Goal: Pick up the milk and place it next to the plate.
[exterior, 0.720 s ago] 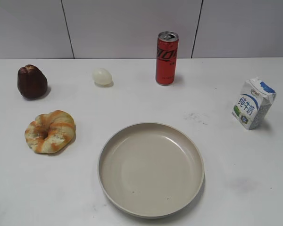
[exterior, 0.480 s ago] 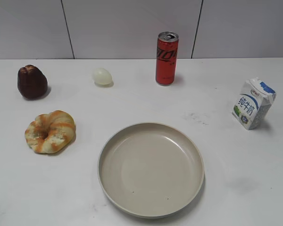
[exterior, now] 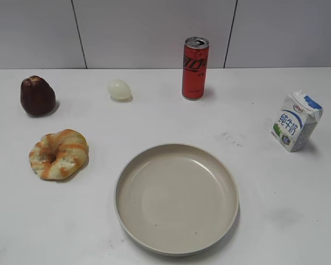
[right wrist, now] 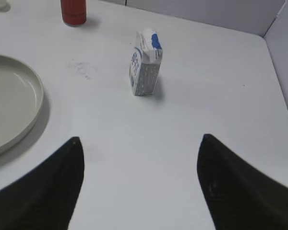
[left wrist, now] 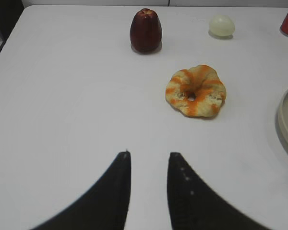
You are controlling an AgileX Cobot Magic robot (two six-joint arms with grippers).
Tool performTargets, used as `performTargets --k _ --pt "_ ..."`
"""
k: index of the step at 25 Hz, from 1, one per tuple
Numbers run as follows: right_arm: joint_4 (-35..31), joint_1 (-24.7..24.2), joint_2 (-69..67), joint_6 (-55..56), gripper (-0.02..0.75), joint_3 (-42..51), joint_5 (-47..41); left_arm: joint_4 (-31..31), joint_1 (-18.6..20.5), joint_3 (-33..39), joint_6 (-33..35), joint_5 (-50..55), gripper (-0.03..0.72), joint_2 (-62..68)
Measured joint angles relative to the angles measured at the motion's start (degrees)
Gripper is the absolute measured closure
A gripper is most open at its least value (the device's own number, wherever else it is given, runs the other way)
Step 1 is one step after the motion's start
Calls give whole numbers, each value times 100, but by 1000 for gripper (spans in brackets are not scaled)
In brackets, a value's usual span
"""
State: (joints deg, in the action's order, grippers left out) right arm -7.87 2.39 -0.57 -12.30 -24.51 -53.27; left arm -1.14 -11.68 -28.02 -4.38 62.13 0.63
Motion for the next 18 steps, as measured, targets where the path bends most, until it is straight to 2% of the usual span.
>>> performTargets --k 6,12,16,18 --pt "5 0 -969 203 182 -192 895 0 0 0 0 0 479 0" --pt "5 0 -2667 289 176 -646 1212 0 0 0 0 0 479 0" --pt "16 0 -4095 428 86 -1250 1224 0 0 0 0 0 479 0" --pt "135 0 -4831 434 71 -1641 1230 0 0 0 0 0 479 0"
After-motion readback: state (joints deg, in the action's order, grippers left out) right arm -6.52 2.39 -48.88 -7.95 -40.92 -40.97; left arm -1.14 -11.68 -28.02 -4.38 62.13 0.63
